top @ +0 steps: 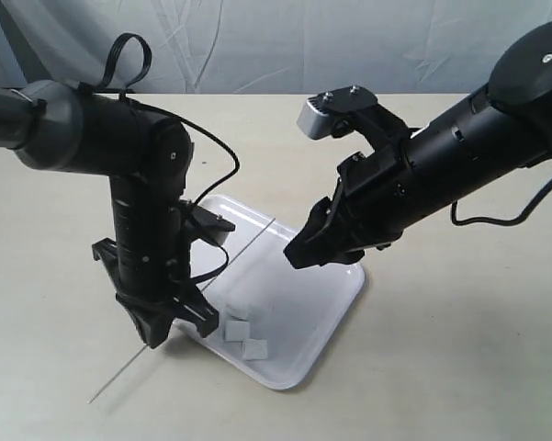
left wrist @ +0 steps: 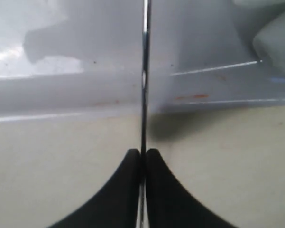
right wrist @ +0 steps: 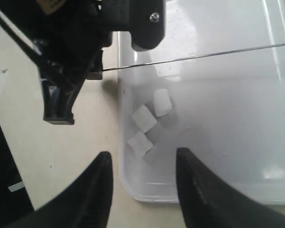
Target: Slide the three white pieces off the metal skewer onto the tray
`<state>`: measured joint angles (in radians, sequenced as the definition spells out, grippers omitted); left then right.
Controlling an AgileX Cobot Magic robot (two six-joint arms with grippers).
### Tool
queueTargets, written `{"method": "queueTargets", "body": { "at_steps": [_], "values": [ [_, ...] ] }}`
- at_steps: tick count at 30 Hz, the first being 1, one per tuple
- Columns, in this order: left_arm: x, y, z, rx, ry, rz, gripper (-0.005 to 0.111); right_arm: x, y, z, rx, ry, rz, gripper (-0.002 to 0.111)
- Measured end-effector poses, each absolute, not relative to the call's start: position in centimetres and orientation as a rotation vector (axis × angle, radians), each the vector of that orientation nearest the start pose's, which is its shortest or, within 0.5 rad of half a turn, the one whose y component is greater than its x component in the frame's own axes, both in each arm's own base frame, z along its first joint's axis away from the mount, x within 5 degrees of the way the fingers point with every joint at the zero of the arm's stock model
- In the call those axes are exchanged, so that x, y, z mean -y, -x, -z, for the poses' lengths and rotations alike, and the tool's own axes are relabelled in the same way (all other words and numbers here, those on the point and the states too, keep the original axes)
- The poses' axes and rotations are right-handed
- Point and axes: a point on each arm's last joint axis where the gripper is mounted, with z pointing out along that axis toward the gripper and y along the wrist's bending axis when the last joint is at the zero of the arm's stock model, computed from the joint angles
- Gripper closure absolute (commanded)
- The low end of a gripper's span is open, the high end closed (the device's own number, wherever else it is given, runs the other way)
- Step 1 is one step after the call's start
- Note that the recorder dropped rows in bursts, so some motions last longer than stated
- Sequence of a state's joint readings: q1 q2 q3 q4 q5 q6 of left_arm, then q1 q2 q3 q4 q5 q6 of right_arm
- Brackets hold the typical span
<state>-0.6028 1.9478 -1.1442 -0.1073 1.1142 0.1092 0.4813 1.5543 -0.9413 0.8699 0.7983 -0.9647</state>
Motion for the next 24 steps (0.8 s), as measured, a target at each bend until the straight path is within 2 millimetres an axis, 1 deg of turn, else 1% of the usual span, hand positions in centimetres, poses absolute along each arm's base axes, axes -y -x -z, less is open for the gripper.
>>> {"method": "queueTargets", "body": {
  "at_steps": [3, 8, 12, 14, 17, 20, 22, 24],
  "values": [
    [18.7, -26.6, -13.9, -3.242, -1.028, 0.09, 0.087, -18.0, -23.7, -23.7, -2.362, 1.123, -0.843, 0.066],
    [17.7, -27.4, -14.0, -3.264, -0.945, 0.126, 0.086, -17.9, -23.2, -24.3, -2.353, 1.129, -0.86, 0.066],
    [17.3, -27.5, -14.2, -3.282, -0.961, 0.089, 0.086, -17.7, -22.9, -25.3, -2.32, 1.126, -0.854, 0.066],
    [17.1, -27.3, -14.7, -3.29, -0.975, 0.074, 0.086, -17.5, -22.7, -26.0, -2.292, 1.116, -0.841, 0.066],
    [16.9, -26.9, -16.0, -3.279, -0.981, 0.078, 0.086, -17.3, -22.2, -27.0, -2.253, 1.118, -0.831, 0.066],
    [16.8, -26.5, -18.2, -3.227, -0.956, 0.131, 0.086, -16.9, -21.3, -28.0, -2.224, 1.167, -0.822, 0.066],
    [16.8, -26.0, -20.3, -3.168, -0.93, 0.188, 0.086, -16.5, -20.6, -28.7, -2.21, 1.203, -0.816, 0.066],
    [16.4, -25.3, -23.0, -3.083, -0.913, 0.23, 0.086, -16.0, -19.6, -29.5, -2.21, 1.236, -0.818, 0.066]
  ]
}}
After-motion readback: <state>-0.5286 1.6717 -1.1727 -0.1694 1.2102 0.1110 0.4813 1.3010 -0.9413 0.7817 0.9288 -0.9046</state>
